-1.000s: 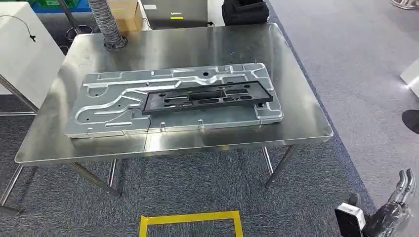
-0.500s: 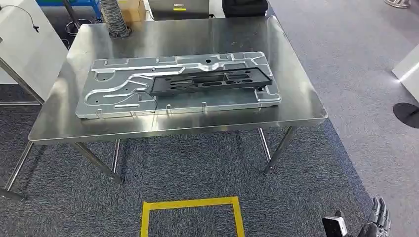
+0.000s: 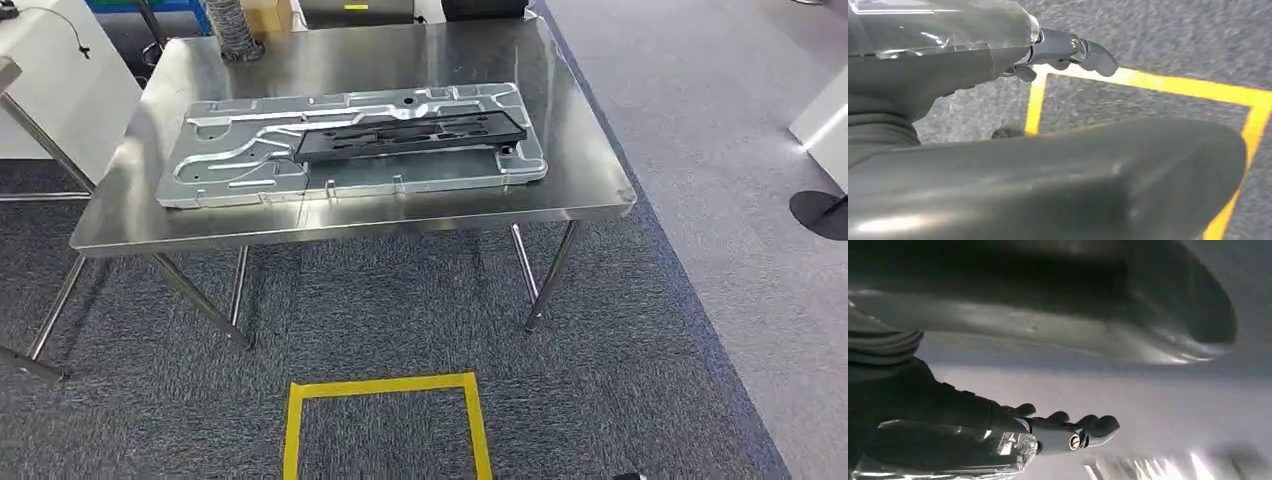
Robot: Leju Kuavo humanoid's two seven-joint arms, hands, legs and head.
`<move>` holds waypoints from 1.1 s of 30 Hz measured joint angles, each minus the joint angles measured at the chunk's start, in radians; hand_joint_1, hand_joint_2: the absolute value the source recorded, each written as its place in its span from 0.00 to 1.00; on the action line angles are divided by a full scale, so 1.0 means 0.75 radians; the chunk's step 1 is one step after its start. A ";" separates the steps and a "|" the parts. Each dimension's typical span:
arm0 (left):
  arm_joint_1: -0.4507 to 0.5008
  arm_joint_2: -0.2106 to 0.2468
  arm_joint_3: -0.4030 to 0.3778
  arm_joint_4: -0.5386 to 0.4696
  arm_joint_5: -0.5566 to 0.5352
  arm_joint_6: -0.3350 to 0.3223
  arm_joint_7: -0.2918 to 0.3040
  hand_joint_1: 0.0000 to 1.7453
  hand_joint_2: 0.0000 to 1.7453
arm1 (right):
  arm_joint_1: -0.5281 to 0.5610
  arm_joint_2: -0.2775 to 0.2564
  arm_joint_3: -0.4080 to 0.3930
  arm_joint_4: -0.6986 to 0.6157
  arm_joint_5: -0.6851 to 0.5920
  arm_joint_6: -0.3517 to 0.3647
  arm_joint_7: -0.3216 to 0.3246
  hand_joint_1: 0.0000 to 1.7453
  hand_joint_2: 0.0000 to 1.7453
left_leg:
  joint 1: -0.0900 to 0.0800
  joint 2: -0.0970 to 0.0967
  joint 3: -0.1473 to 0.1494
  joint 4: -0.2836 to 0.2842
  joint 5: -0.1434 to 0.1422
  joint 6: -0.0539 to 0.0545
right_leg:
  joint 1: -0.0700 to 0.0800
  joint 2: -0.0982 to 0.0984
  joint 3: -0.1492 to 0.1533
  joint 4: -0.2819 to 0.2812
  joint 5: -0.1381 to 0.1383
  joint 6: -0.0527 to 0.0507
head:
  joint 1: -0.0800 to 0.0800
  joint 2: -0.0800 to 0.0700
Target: Take the parts from the cabinet and place them on the table.
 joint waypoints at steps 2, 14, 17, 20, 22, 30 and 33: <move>-0.013 -0.007 -0.001 0.000 -0.016 -0.005 0.010 0.00 0.00 | -0.015 0.004 -0.007 0.108 0.046 0.116 0.231 0.00 0.00 | -0.011 0.000 0.087 -0.158 -0.055 0.021 | 0.005 -0.004 -0.006 -0.002 0.029 0.017 | 0.000 0.001; -0.011 -0.045 -0.040 0.004 -0.124 -0.032 0.080 0.00 0.00 | -0.065 0.035 -0.076 0.311 0.003 0.703 0.750 0.00 0.00 | -0.014 0.017 -0.179 -0.114 0.138 0.060 | -0.022 0.005 0.078 0.253 -0.108 0.069 | 0.000 0.000; -0.009 -0.063 -0.050 0.004 -0.139 -0.058 0.092 0.00 0.00 | -0.080 0.034 -0.093 0.314 -0.002 0.700 0.725 0.00 0.00 | -0.019 0.015 -0.217 -0.081 0.164 0.038 | -0.012 0.009 0.272 -0.040 -0.216 0.043 | 0.000 0.001; -0.008 -0.084 -0.057 0.004 -0.146 -0.057 0.115 0.00 0.00 | -0.082 0.033 -0.110 0.319 -0.005 0.700 0.715 0.00 0.00 | -0.017 0.015 -0.220 -0.091 0.205 0.014 | -0.009 0.006 0.246 -0.041 -0.183 0.012 | 0.000 0.000; -0.006 -0.084 -0.058 0.004 -0.146 -0.056 0.116 0.00 0.00 | -0.083 0.034 -0.112 0.321 -0.007 0.702 0.714 0.00 0.00 | -0.016 0.014 -0.225 -0.088 0.203 0.011 | -0.014 0.003 0.241 -0.044 -0.174 0.006 | 0.000 0.000; 0.002 -0.111 -0.071 0.006 -0.162 -0.048 0.169 0.00 0.00 | -0.087 0.034 -0.144 0.334 -0.015 0.728 0.712 0.00 0.00 | 0.005 0.006 -0.234 0.287 -0.017 -0.018 | 0.000 -0.004 0.068 -0.028 -0.046 -0.011 | 0.000 0.000; -0.004 -0.115 -0.072 0.005 -0.163 -0.051 0.175 0.00 0.00 | -0.087 0.039 -0.152 0.337 -0.021 0.724 0.712 0.00 0.00 | -0.003 0.005 0.049 -0.076 -0.019 0.013 | 0.006 -0.002 0.017 -0.013 -0.003 0.000 | -0.001 0.001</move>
